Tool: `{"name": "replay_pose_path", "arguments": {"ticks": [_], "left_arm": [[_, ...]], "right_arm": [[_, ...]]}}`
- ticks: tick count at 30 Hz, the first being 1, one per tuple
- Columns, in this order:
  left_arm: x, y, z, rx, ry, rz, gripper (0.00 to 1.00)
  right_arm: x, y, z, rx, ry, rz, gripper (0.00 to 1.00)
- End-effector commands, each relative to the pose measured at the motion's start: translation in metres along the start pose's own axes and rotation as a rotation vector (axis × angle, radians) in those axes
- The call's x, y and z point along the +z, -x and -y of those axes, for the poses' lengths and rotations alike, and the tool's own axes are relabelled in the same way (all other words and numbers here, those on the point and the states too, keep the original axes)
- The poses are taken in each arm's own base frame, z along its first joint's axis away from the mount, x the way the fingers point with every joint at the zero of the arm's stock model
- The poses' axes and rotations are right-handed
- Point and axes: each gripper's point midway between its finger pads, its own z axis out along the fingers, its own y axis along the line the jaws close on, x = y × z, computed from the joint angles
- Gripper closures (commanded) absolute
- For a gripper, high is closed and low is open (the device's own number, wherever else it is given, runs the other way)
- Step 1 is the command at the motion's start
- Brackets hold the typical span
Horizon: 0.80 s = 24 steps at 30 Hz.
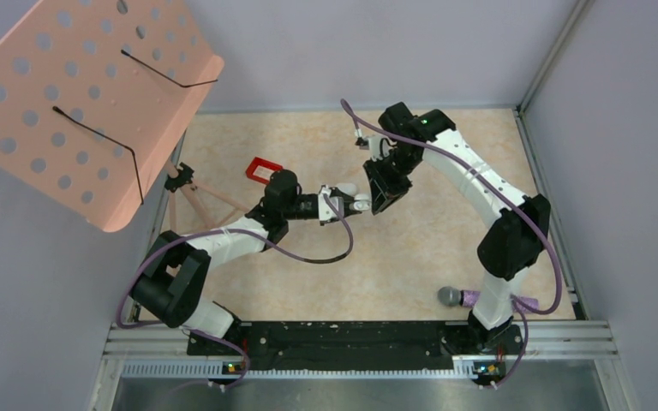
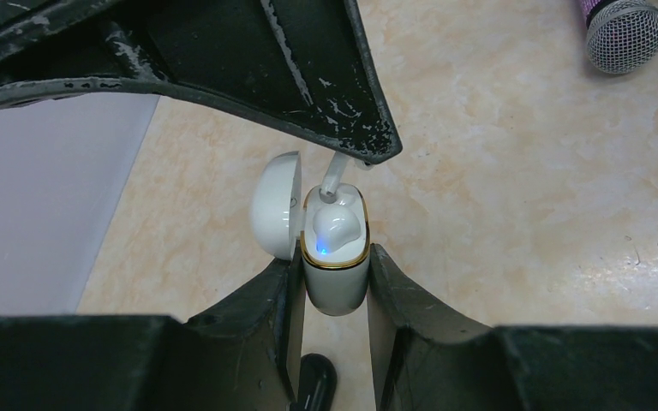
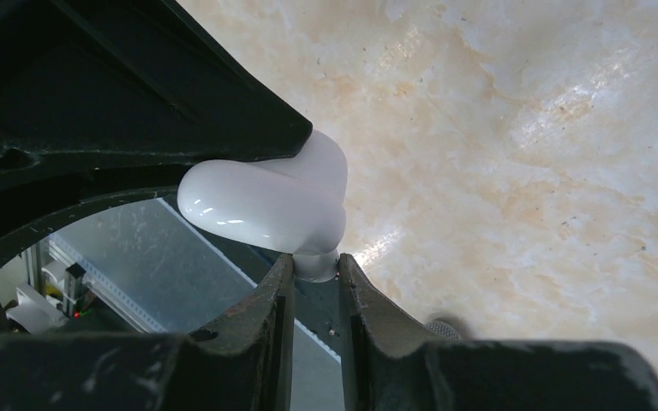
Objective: Insert the wireless bluetooth earbuds into the charging case
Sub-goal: Place the earbud in the charging case.
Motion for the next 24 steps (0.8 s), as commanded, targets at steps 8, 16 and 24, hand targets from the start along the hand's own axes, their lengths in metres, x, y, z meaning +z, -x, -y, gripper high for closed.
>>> {"name": "replay_pose_path", "arguments": {"ticks": [8, 16, 24], "left_arm": [[0.007, 0.027, 0.001, 0.095, -0.053, 0.074, 1.00], [0.008, 0.027, 0.003, 0.086, -0.065, 0.080, 1.00], [0.009, 0.028, 0.001, 0.034, -0.054, 0.085, 1.00]], "right_arm": [[-0.008, 0.026, -0.001, -0.010, -0.006, 0.092, 1.00], [-0.012, 0.039, 0.002, -0.009, -0.039, 0.137, 1.00], [-0.017, 0.049, 0.000, -0.013, -0.049, 0.168, 1.00]]}}
